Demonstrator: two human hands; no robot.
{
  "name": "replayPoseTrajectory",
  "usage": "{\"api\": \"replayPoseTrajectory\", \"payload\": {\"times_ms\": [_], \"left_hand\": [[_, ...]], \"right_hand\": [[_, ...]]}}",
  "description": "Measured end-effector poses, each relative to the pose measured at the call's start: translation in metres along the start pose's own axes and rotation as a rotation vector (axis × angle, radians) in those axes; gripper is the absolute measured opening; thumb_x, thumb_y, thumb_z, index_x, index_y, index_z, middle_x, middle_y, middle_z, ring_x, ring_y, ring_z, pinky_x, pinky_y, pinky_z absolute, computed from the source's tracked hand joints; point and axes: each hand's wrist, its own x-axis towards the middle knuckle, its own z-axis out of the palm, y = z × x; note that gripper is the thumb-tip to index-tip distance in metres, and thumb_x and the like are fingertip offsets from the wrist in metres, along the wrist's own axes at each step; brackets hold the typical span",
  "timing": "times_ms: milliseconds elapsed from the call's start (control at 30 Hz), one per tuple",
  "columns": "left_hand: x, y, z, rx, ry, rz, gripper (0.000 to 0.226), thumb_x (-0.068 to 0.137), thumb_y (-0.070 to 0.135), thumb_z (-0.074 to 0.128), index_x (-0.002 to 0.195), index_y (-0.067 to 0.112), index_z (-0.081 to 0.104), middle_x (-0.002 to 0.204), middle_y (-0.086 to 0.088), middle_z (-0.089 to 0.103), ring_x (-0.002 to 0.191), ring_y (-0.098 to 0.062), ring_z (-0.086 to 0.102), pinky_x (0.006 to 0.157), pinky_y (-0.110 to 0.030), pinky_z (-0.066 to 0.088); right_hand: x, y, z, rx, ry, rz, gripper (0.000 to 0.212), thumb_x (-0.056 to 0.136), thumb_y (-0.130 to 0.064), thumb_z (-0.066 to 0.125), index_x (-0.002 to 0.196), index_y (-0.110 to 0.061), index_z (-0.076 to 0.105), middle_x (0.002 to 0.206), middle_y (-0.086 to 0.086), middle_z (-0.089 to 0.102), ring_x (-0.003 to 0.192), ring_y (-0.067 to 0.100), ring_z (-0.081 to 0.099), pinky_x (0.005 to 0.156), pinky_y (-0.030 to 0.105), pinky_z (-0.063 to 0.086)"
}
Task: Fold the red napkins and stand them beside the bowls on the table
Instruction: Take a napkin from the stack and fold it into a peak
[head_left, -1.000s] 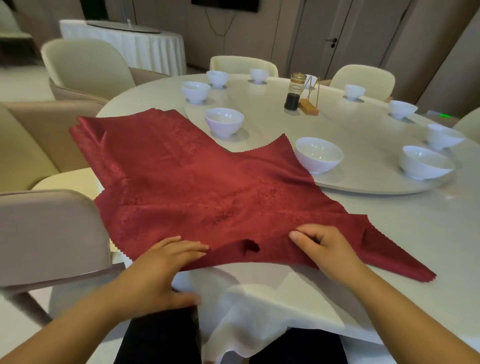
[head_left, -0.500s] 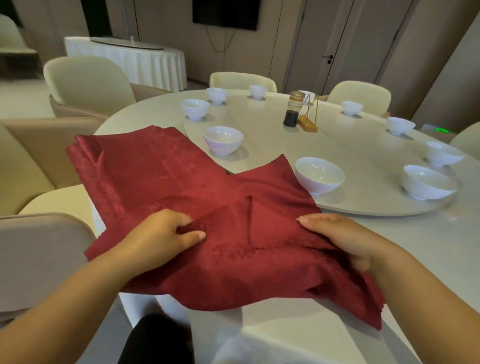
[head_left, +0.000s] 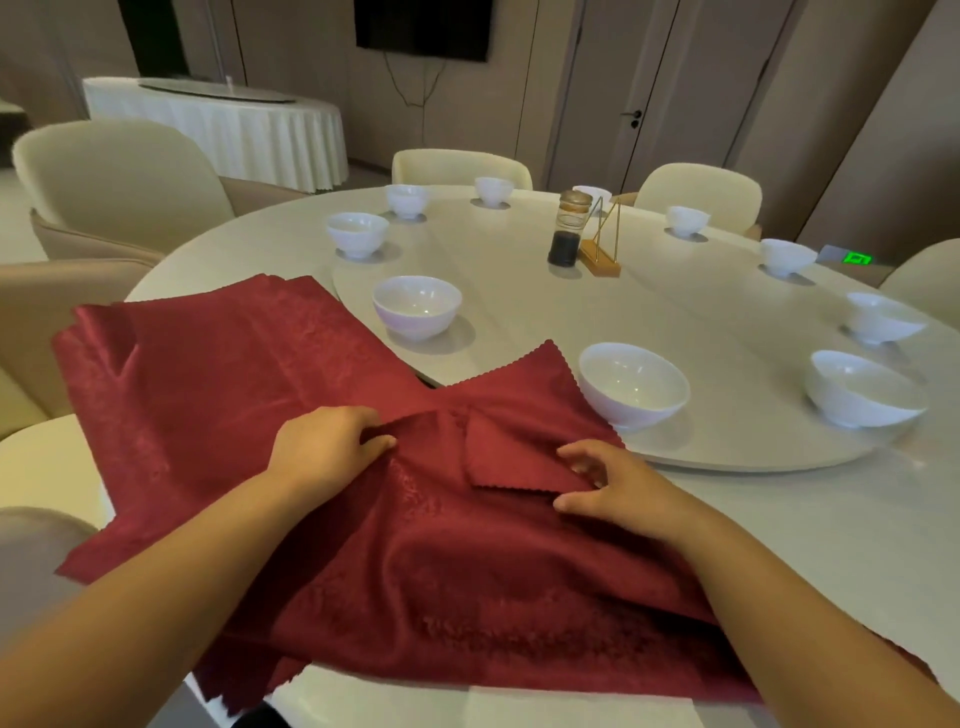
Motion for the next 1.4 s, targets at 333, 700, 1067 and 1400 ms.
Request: {"api": "replayPoseTrajectory", "payload": {"times_ms": [333,700,1067,1400], "left_hand": [[-0.037,0.029,0.010,-0.051,0.259,0.512,0.053,0.081,0.049,0.040,0.113,0.014,0.064,0.106,-0.004,0.068,0.097,-0.020,0.066,0.084,-0.044,0.045],[-0.083,0.046,0.045,0.091,-0.103,0.487,0.067,0.094,0.058,0.005,0.118,0.025,0.057,0.115,0.001,0.066,0.105,-0.014,0.063,0.100,-0.028,0.023],[-0.120,0.083,0.049,-0.035,0.017,0.692,0.051,0.084,0.061,0.030,0.122,0.031,0.044,0.120,0.008,0.062,0.114,-0.005,0.052,0.102,-0.017,0.017],[-0.133,0.093,0.045,-0.157,-0.074,0.713,0.062,0.100,0.042,0.012,0.094,0.030,0.073,0.103,0.008,0.070,0.102,-0.006,0.059,0.099,-0.015,0.021]], "right_hand": [[0.025,0.000,0.001,-0.098,0.314,0.270,0.053,0.098,-0.041,0.026,0.096,-0.005,0.064,0.099,0.009,0.057,0.102,0.028,0.054,0.082,0.031,0.036],[-0.027,0.021,-0.011,-0.196,0.451,0.174,0.026,0.090,-0.030,0.052,0.111,-0.015,0.059,0.105,0.000,0.061,0.100,0.020,0.056,0.078,0.025,0.037],[-0.152,0.091,-0.060,-0.067,0.373,0.277,0.010,0.084,-0.020,0.064,0.087,-0.027,0.056,0.087,-0.009,0.060,0.082,0.006,0.054,0.071,0.014,0.034],[-0.173,0.103,-0.050,-0.249,0.469,0.428,0.022,0.086,-0.031,0.061,0.102,-0.016,0.057,0.088,-0.002,0.055,0.084,0.016,0.050,0.071,0.026,0.033]]}}
